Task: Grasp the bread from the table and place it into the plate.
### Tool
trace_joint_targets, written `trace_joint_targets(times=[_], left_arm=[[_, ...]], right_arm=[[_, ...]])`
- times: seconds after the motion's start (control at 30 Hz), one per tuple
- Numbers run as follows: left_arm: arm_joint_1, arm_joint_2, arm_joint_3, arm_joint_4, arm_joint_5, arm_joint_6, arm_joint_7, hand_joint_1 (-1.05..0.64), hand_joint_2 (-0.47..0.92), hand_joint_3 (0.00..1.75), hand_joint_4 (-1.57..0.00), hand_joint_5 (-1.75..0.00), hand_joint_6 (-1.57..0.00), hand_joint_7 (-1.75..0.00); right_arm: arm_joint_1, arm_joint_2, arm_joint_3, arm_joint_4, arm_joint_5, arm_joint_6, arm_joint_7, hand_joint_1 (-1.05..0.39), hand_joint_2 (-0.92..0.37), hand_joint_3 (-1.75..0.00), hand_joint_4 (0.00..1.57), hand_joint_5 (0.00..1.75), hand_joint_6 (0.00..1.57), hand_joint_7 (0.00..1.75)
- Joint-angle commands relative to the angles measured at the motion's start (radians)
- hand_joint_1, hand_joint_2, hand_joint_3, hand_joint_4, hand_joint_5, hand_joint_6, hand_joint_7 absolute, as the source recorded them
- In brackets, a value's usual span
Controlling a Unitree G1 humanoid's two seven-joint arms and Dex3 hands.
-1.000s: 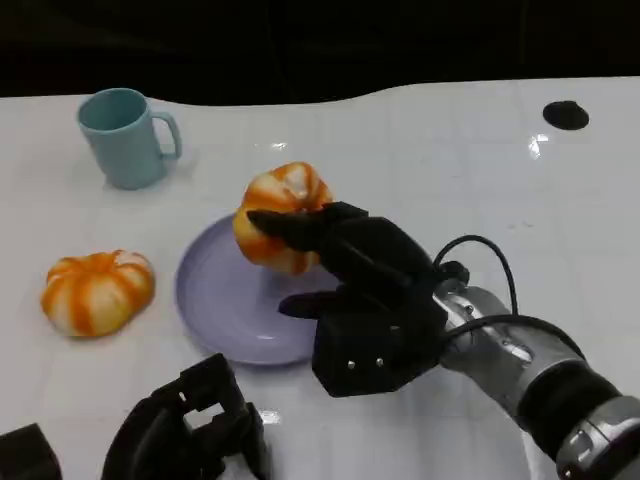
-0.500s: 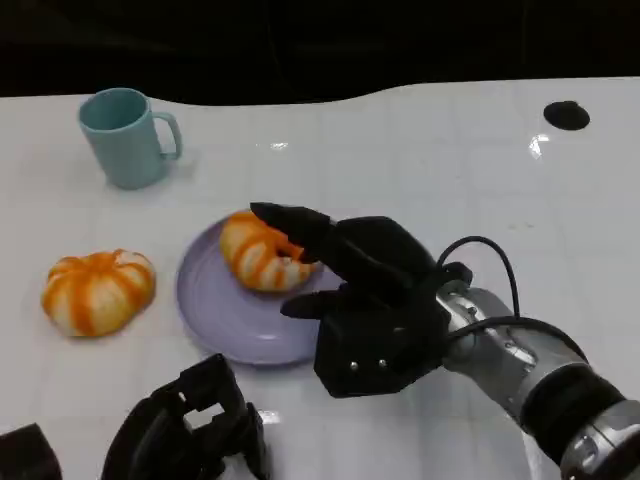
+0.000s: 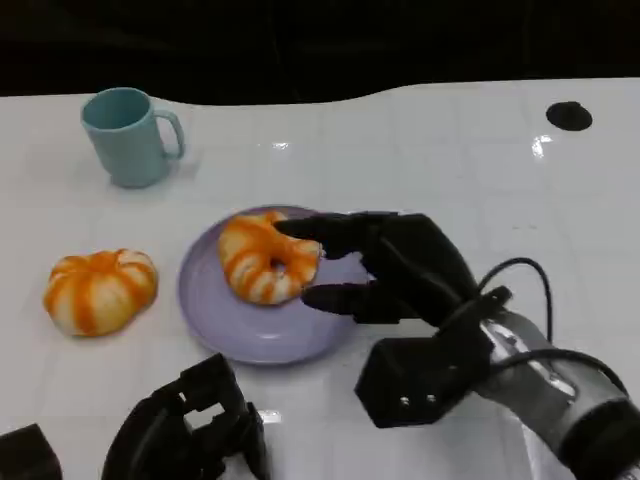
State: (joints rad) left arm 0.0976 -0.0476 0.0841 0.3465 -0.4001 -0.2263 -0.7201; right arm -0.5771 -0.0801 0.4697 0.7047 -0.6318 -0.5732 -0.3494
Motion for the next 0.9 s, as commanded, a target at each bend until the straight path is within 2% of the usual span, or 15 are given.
trace_joint_targets(times=[0.03,0.27,0.33,0.4,0.43,0.47,0.53,0.6,0.67,0.73,0.83,0.9], left_arm=[[0.008,0.008,0.001,-0.002,0.001,-0.010,0.009,-0.66,0.92,0.21,-0.82,-1.75,-0.70,-1.58],[0.004,0.008,0.000,0.005,0.004,-0.011,0.010,-0.67,0.92,0.21,-0.82,-1.75,-0.70,-1.59],[0.003,0.008,0.001,0.007,0.003,-0.008,0.012,-0.68,0.92,0.21,-0.82,-1.75,-0.70,-1.59],[0.003,0.008,0.002,0.007,0.002,-0.006,0.011,-0.67,0.92,0.21,-0.82,-1.75,-0.70,-1.59],[0.002,0.008,0.002,0.006,0.001,-0.005,0.011,-0.66,0.92,0.21,-0.82,-1.75,-0.70,-1.59],[0.001,0.008,0.002,0.006,0.001,-0.005,0.011,-0.66,0.92,0.21,-0.82,-1.75,-0.70,-1.59],[-0.002,0.010,0.003,0.007,0.000,-0.001,0.011,-0.66,0.92,0.21,-0.82,-1.75,-0.70,-1.60],[-0.004,0.012,0.005,0.009,0.001,-0.004,0.011,-0.66,0.92,0.21,-0.82,-1.75,-0.70,-1.60],[-0.005,0.012,0.007,0.011,-0.001,-0.005,0.009,-0.66,0.92,0.22,-0.81,-1.75,-0.70,-1.61],[-0.007,0.012,0.009,0.014,-0.006,-0.004,0.003,-0.65,0.92,0.22,-0.81,-1.75,-0.69,-1.61],[-0.006,0.012,0.008,0.011,-0.002,-0.005,0.005,-0.65,0.92,0.22,-0.81,-1.75,-0.69,-1.61],[-0.005,0.012,0.007,0.010,-0.001,-0.004,0.006,-0.66,0.92,0.22,-0.81,-1.75,-0.69,-1.61]], right_arm=[[0.087,-0.060,-0.043,-0.085,0.031,-0.060,-0.004,-0.43,-0.92,-0.12,0.66,1.03,0.77,0.26],[0.232,-0.140,-0.093,-0.239,0.094,-0.094,0.085,-0.31,-0.91,-0.04,0.56,1.17,0.81,0.38],[0.269,-0.160,-0.108,-0.264,0.105,-0.120,0.091,-0.28,-0.91,-0.04,0.58,1.18,0.83,0.41],[0.300,-0.175,-0.125,-0.275,0.118,-0.151,0.096,-0.23,-0.92,-0.06,0.62,1.28,0.87,0.46],[0.314,-0.182,-0.133,-0.278,0.126,-0.167,0.100,-0.21,-0.91,-0.10,0.62,1.34,0.85,0.55],[0.330,-0.190,-0.141,-0.282,0.134,-0.183,0.102,-0.19,-0.89,-0.16,0.63,1.38,0.83,0.64],[0.360,-0.198,-0.156,-0.286,0.152,-0.211,0.109,-0.15,-0.68,-0.60,0.69,1.44,0.77,0.85],[0.396,-0.205,-0.169,-0.299,0.182,-0.224,0.134,-0.14,-0.56,-0.92,0.71,1.57,0.71,1.06],[0.430,-0.210,-0.178,-0.317,0.225,-0.222,0.172,-0.14,-0.53,-1.02,0.70,1.66,0.67,1.18],[0.468,-0.214,-0.188,-0.341,0.276,-0.221,0.213,-0.16,-0.56,-1.03,0.69,1.72,0.64,1.26],[0.515,-0.220,-0.203,-0.362,0.337,-0.245,0.269,-0.15,-0.54,-1.10,0.70,1.74,0.67,1.35],[0.547,-0.221,-0.214,-0.376,0.380,-0.259,0.301,-0.14,-0.46,-1.23,0.72,1.74,0.73,1.36]])
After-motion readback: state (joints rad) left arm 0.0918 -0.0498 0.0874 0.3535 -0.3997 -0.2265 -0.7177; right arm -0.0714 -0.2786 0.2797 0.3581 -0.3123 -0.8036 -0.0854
